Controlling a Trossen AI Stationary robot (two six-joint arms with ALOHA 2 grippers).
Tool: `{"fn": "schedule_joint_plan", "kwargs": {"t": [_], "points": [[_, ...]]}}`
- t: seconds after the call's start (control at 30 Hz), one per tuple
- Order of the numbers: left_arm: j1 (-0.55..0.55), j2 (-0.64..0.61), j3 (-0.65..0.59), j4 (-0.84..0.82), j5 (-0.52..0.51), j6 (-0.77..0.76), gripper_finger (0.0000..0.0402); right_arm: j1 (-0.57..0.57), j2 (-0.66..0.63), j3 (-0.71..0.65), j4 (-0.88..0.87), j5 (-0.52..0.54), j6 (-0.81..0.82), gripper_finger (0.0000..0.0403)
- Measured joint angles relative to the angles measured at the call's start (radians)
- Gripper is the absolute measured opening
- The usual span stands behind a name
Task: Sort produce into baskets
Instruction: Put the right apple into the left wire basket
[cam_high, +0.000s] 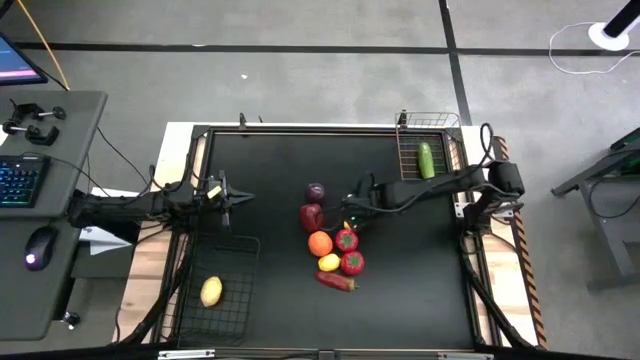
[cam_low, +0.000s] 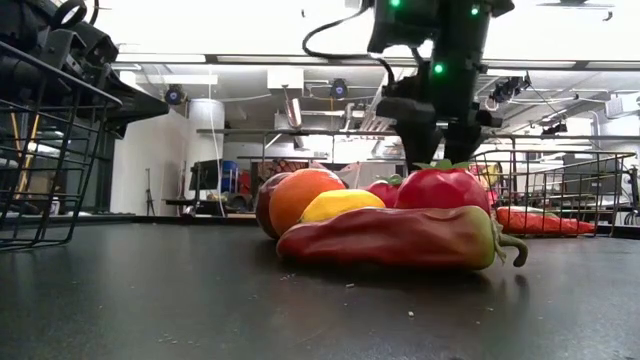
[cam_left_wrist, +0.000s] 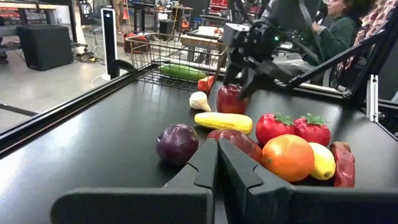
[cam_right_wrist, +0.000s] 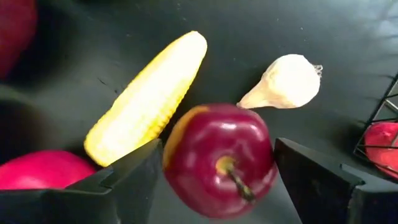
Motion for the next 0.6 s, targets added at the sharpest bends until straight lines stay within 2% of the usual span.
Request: {"fn": "schedule_joint_plan", "kwargs": {"t": [0.3,0.6], "points": [[0.0,0.0,0.0,0.0,0.0,0.0,0.0,0.0,0.073,0.005,0.008,0.007,0.0,0.0303],[0.0,0.0,0.0,0.0,0.0,0.0,0.0,0.0,0.078,0.006,-0.007,-0.012,-0.035,0.0292]]}}
